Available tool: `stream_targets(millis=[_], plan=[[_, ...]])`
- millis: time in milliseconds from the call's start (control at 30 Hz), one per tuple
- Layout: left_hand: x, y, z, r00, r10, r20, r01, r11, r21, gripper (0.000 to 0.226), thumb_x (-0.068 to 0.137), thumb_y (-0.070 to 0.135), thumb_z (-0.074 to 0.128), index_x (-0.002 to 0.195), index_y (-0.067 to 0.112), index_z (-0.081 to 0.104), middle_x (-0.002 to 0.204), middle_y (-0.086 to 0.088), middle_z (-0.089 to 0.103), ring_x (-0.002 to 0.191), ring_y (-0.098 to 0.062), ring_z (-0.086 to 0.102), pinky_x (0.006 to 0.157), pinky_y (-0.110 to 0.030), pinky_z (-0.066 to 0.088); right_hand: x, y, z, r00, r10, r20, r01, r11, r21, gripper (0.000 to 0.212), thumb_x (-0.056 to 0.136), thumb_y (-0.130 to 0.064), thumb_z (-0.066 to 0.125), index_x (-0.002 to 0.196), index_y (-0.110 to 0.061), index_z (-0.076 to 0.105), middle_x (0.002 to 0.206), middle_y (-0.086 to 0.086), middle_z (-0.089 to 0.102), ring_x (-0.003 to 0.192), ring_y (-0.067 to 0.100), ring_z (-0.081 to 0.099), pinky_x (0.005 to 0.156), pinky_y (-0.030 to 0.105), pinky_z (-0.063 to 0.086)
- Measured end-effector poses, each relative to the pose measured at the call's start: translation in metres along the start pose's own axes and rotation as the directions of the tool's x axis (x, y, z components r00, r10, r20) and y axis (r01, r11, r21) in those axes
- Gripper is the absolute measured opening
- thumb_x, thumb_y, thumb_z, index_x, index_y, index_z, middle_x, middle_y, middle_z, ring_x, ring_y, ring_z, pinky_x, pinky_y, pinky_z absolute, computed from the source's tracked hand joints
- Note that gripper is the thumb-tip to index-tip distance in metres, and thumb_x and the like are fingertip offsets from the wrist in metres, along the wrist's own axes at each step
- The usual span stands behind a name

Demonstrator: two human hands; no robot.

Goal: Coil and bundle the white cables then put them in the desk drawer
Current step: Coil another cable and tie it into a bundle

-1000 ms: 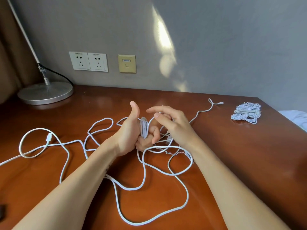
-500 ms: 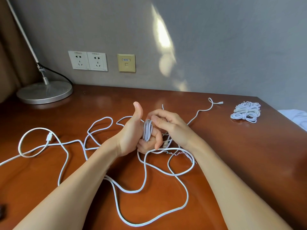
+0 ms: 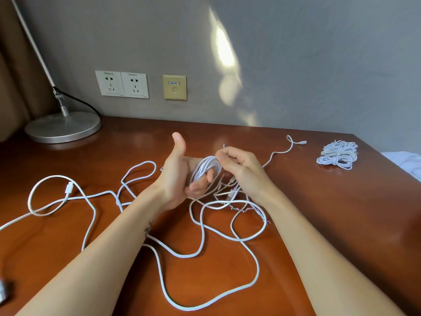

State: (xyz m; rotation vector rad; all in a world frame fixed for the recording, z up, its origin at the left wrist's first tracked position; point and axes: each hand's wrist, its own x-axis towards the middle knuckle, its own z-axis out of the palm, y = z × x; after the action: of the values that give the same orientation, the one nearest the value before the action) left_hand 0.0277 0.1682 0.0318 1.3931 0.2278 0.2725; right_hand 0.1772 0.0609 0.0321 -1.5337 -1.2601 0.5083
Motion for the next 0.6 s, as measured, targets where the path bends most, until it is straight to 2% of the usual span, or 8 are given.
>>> stream_targets(millis=[67,133,233,300,367,433,500,600], plan=[[0.0014,0.0003,-0.0030,0.998,0.039,-0.046,-0.040,0.999,-0.026,0.099,0.092,0.081,-0.001,0.074,0.002,0.055,0.048,-0.005,0.029,0.045,-0.018,0.017,0.052,-0.033,0.015,0.0004,-0.0005,0.0003,1.000,-0.002,-0.031,0.002,1.000,-0.013,0.023,0.106,-0.036,0.054,0.103,-0.025,0.073,0.092,-0.008,0.073,0.096,0.005,0.067,0.088,0.026,0.052],[0.0009,-0.0001,-0.0036,0.994,0.067,-0.091,-0.070,0.997,-0.030,0.080,0.102,0.068,0.016,0.076,0.003,0.056,0.050,-0.004,0.028,0.046,-0.016,0.020,0.049,-0.028,0.020,0.0014,-0.0002,0.0013,0.999,-0.007,-0.052,0.006,1.000,-0.021,0.022,0.106,-0.037,0.054,0.105,-0.026,0.073,0.090,-0.013,0.072,0.093,0.001,0.067,0.086,0.024,0.051],[0.0000,-0.0022,-0.0030,0.986,0.133,-0.098,-0.127,0.990,0.059,0.047,0.102,0.042,0.037,0.084,0.004,0.057,0.058,-0.005,0.032,0.053,-0.017,0.027,0.056,-0.028,0.031,0.0031,0.0019,0.0009,0.994,0.007,-0.109,-0.008,1.000,-0.005,0.025,0.106,-0.038,0.054,0.112,-0.024,0.074,0.098,-0.008,0.075,0.097,0.008,0.069,0.085,0.024,0.056],[0.0002,-0.0023,-0.0014,0.982,0.170,-0.085,-0.156,0.977,0.148,0.032,0.096,0.033,0.044,0.093,0.004,0.058,0.065,-0.006,0.036,0.060,-0.018,0.031,0.061,-0.029,0.035,0.0027,0.0022,-0.0012,0.989,0.010,-0.145,-0.011,1.000,-0.008,0.027,0.106,-0.037,0.054,0.114,-0.022,0.074,0.098,-0.007,0.075,0.094,0.004,0.068,0.076,0.016,0.053],[0.0007,-0.0029,-0.0004,0.977,0.186,-0.101,-0.163,0.966,0.202,0.025,0.093,0.027,0.051,0.101,0.004,0.058,0.071,-0.006,0.041,0.065,-0.017,0.036,0.064,-0.029,0.038,0.0020,0.0030,-0.0037,0.985,-0.001,-0.172,-0.001,1.000,-0.011,0.027,0.107,-0.034,0.053,0.113,-0.019,0.075,0.096,-0.006,0.074,0.086,-0.005,0.066,0.069,0.011,0.049],[0.0014,-0.0051,-0.0016,0.973,0.195,-0.120,-0.164,0.960,0.226,0.019,0.098,0.021,0.053,0.105,0.004,0.060,0.074,-0.004,0.044,0.066,-0.015,0.039,0.067,-0.028,0.041,0.0012,0.0033,-0.0049,0.982,-0.005,-0.188,0.004,1.000,-0.007,0.027,0.107,-0.031,0.053,0.112,-0.016,0.075,0.094,0.000,0.073,0.080,-0.006,0.064,0.066,0.008,0.048],[0.0008,-0.0066,-0.0028,0.972,0.200,-0.125,-0.167,0.957,0.236,0.016,0.105,0.014,0.048,0.106,0.006,0.063,0.074,-0.004,0.044,0.066,-0.015,0.038,0.066,-0.027,0.041,0.0017,0.0049,-0.0047,0.982,-0.013,-0.188,0.010,1.000,-0.019,0.028,0.107,-0.031,0.053,0.113,-0.015,0.075,0.099,0.003,0.074,0.086,-0.001,0.066,0.066,0.009,0.050],[0.0002,-0.0066,-0.0037,0.971,0.194,-0.142,-0.162,0.964,0.209,0.018,0.105,0.013,0.045,0.102,0.007,0.063,0.071,-0.002,0.041,0.065,-0.015,0.034,0.062,-0.026,0.036,0.0023,0.0062,-0.0027,0.984,-0.024,-0.175,0.018,0.999,-0.040,0.023,0.106,-0.034,0.054,0.112,-0.023,0.073,0.104,-0.008,0.073,0.098,-0.001,0.066,0.072,0.011,0.053]])
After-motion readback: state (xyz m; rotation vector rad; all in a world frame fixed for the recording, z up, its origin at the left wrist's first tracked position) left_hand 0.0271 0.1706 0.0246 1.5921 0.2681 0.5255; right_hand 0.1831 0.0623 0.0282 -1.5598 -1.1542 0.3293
